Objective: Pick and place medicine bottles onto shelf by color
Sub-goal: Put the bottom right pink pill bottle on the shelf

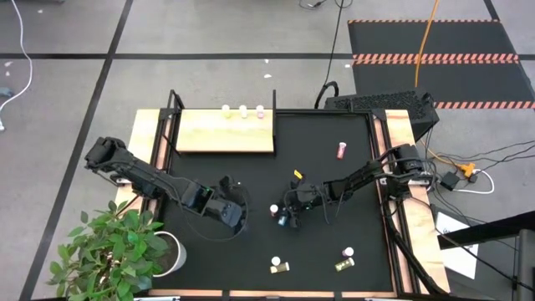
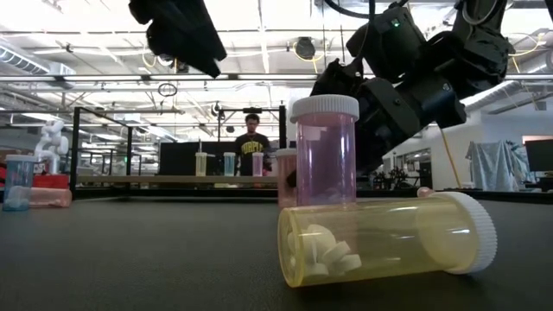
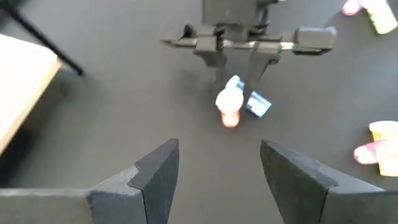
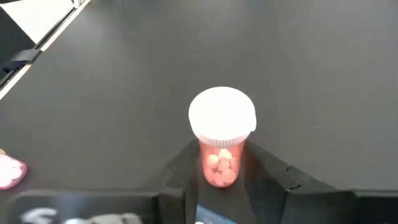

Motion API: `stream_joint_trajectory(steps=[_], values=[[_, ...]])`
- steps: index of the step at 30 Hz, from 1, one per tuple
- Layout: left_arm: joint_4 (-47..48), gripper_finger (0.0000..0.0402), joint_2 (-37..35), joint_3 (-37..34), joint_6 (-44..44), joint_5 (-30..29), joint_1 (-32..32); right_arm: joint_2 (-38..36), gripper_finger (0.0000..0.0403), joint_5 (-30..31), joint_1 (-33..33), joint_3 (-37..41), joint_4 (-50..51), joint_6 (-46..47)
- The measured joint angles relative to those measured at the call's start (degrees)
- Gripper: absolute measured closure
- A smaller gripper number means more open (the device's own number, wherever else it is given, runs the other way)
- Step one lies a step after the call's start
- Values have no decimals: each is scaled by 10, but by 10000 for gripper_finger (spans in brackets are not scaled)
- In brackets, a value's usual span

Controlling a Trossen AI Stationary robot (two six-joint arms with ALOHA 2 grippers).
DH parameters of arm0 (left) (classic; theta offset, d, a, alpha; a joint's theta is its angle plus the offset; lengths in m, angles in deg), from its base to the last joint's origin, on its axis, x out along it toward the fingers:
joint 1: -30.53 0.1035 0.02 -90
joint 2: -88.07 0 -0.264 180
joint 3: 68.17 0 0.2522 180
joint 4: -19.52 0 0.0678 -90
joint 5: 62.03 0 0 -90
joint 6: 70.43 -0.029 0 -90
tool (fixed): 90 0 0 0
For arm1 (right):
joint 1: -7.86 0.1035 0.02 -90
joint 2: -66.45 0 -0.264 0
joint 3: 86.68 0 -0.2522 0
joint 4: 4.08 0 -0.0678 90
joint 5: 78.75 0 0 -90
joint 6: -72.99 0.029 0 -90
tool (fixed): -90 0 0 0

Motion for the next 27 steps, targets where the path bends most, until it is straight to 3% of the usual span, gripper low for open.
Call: stream_joint_trajectory(steps=[5, 9, 12, 22, 27], values=[[-50, 174, 0, 0, -65, 2, 9, -5, 306, 0, 0, 0, -30, 13], [-88, 174, 0, 0, -93, 62, 28, -39, 302, 2, 0, 0, -36, 10], [-119, 174, -1, 0, -108, 85, 44, -79, 301, 21, 0, 0, -25, -29], [-241, 174, -13, 1, -190, 84, 100, -236, 301, 107, -1, -7, 109, -216], [-304, 174, -12, 0, -229, 128, 124, -276, 301, 107, -14, -7, 134, -231]])
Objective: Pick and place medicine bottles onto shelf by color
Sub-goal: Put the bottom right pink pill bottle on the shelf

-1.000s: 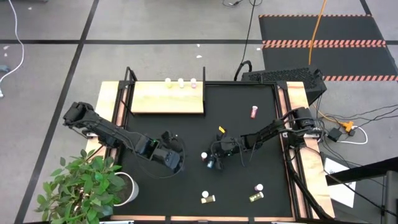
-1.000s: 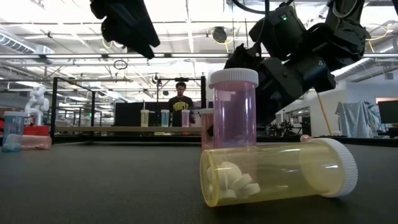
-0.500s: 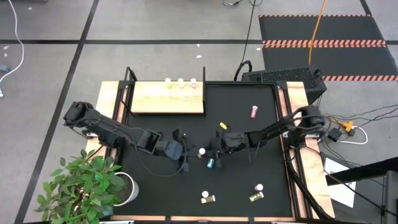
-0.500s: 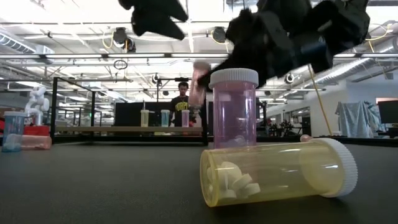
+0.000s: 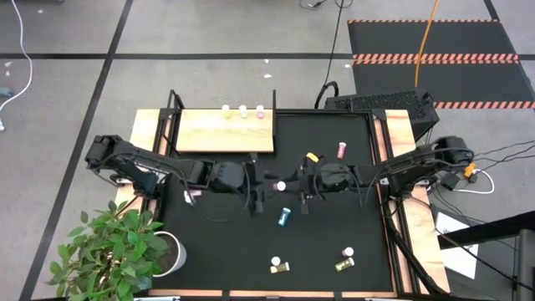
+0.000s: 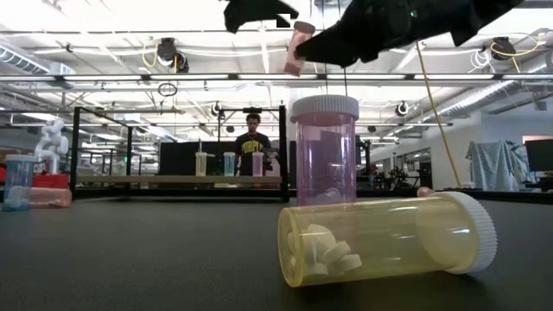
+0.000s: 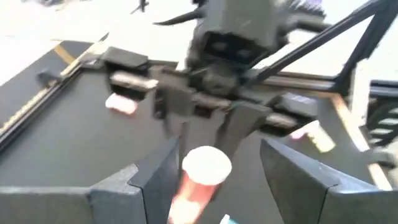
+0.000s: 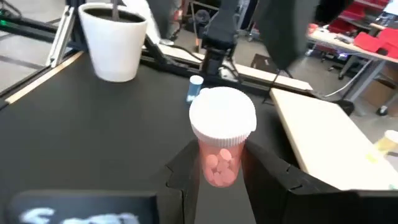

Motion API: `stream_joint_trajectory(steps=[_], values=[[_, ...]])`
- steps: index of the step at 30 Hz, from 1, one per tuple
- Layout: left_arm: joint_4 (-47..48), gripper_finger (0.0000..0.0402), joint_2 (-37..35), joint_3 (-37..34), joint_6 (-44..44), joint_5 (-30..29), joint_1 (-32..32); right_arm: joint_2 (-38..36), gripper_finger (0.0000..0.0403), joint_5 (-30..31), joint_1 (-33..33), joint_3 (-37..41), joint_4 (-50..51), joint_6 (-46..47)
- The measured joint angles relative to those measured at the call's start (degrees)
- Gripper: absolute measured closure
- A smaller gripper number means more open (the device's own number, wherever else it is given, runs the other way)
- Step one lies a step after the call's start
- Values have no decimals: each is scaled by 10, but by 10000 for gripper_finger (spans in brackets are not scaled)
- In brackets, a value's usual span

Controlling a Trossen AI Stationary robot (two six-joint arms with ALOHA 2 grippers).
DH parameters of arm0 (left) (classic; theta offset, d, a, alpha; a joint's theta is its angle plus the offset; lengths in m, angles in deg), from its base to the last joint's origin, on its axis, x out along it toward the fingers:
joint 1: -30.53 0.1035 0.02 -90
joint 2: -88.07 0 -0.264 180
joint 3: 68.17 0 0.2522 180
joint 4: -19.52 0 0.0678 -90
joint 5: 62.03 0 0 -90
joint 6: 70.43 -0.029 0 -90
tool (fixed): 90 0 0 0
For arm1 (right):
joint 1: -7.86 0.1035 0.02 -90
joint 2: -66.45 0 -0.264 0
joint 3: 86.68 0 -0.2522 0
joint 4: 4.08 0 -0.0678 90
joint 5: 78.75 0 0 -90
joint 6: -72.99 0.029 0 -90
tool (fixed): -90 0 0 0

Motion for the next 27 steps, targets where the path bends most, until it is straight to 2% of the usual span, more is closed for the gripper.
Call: stream_joint_trajectory(steps=[3, 10, 12, 16, 19, 24, 27], values=[[-8, 174, 0, 0, -8, 34, 15, -14, 301, -1, -12, 0, -3, 39], [-5, 174, 3, 0, -32, 20, 45, -27, 300, -21, -32, 0, 36, 105], [-6, 174, 10, 0, -26, 21, 54, -25, 300, -46, -36, 0, 44, 125], [3, 174, 32, 17, -16, 66, 68, -26, 300, -78, -39, -1, 52, 167], [56, 174, 61, 56, -34, 94, 69, -26, 300, -79, -39, -1, 76, 172], [154, 174, 103, 123, -60, 96, 73, -26, 300, -79, -39, 0, 103, 171], [172, 174, 109, 139, -39, 98, 82, -26, 300, -79, -39, 0, 96, 170]])
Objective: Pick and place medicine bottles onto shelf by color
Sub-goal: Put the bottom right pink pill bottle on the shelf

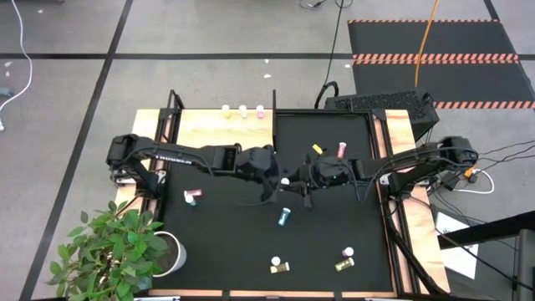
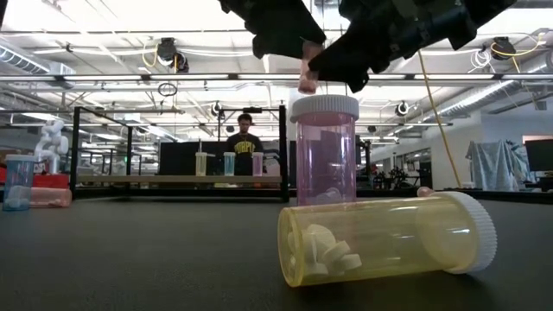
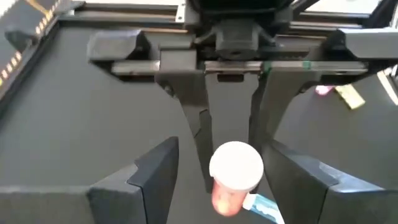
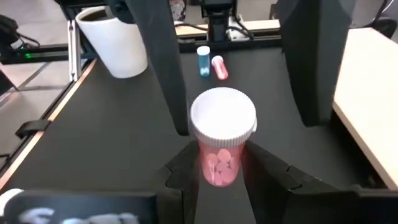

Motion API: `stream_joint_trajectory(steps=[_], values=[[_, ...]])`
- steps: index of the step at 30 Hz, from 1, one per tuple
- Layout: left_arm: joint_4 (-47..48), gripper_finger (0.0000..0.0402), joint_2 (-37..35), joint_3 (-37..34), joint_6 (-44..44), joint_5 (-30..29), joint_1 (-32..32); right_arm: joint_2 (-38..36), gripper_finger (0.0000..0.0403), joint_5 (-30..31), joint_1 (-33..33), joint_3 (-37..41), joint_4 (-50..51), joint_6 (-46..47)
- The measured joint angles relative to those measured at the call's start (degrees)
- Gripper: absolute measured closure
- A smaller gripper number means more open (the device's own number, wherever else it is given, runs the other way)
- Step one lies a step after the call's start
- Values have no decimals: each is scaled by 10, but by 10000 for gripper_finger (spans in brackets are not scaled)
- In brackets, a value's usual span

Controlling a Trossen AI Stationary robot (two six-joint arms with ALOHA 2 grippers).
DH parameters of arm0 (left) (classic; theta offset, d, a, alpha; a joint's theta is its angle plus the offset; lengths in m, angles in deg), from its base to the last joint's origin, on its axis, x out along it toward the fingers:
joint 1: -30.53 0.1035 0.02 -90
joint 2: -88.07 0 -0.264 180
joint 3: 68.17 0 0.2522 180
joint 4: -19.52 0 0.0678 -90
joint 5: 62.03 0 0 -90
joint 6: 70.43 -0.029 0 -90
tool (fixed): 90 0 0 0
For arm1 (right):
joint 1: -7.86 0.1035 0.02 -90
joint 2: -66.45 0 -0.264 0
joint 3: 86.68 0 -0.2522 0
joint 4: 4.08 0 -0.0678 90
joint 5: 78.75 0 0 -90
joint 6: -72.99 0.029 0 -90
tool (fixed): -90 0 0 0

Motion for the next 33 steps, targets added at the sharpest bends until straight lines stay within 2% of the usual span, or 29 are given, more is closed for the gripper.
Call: stream_joint_trajectory(steps=[7, 25, 28, 33], values=[[1, 174, -1, 0, 22, 60, 19, 0, 300, 0, 0, 0, -4, -9], [-4, 175, -2, 0, 35, 87, 14, 0, 300, -2, 0, 0, -11, -9], [-8, 191, -2, 0, 34, 87, 14, 0, 300, -2, 0, 0, -11, -9], [-9, 246, -2, 0, 21, 87, 14, 0, 300, -2, 0, 0, -11, -10]])
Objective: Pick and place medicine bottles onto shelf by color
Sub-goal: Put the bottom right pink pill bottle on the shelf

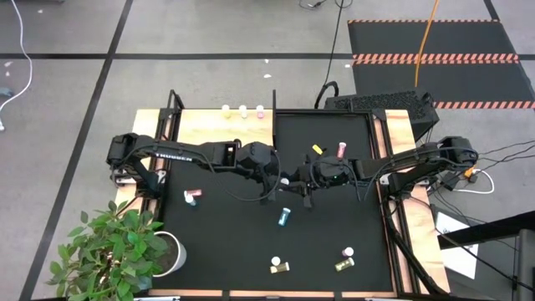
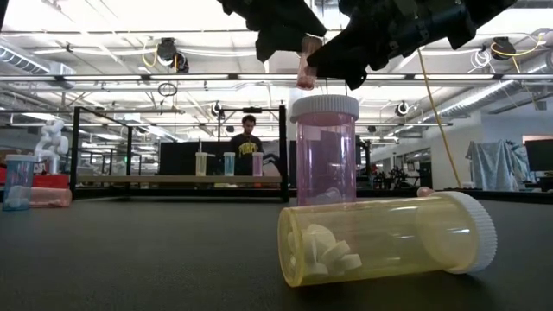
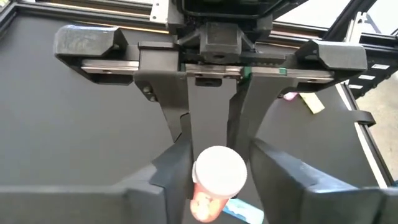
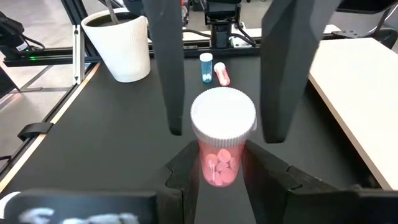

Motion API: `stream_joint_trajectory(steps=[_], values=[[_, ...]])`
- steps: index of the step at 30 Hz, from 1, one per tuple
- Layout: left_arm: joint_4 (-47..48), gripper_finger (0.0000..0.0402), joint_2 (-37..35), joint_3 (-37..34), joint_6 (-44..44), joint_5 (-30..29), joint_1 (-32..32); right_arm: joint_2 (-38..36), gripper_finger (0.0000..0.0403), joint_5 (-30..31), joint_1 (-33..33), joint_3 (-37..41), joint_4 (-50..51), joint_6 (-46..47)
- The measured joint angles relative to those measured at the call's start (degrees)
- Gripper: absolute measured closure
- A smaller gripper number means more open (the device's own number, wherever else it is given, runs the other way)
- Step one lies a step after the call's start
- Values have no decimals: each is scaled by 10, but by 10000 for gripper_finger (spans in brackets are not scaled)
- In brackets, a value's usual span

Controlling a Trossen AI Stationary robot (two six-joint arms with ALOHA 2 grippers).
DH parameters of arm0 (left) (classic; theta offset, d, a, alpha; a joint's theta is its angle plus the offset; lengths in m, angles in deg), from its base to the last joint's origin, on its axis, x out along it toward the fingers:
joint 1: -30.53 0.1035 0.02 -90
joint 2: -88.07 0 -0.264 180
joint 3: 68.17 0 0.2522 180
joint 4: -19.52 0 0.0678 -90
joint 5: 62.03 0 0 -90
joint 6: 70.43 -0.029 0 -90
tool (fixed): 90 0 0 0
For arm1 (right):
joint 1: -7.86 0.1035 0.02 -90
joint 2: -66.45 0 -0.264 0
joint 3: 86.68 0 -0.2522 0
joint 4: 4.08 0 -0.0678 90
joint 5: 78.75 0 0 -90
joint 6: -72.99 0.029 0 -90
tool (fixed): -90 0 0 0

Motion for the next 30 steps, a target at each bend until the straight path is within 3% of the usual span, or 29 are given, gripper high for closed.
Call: stream_joint_trajectory(steps=[6, 14, 17, 30], values=[[6, 265, 0, 0, -8, 0, -2, 0, 300, 1, 0, 0, 0, 1], [2, 172, 0, 0, -48, -17, -12, 0, 300, 2, 0, 0, -2, 17], [3, 155, 0, 0, -48, -18, -12, 0, 300, 2, 0, 0, -2, 17], [10, 254, 0, 0, -40, -21, -10, 0, 300, -1, 0, 0, -3, 15]])
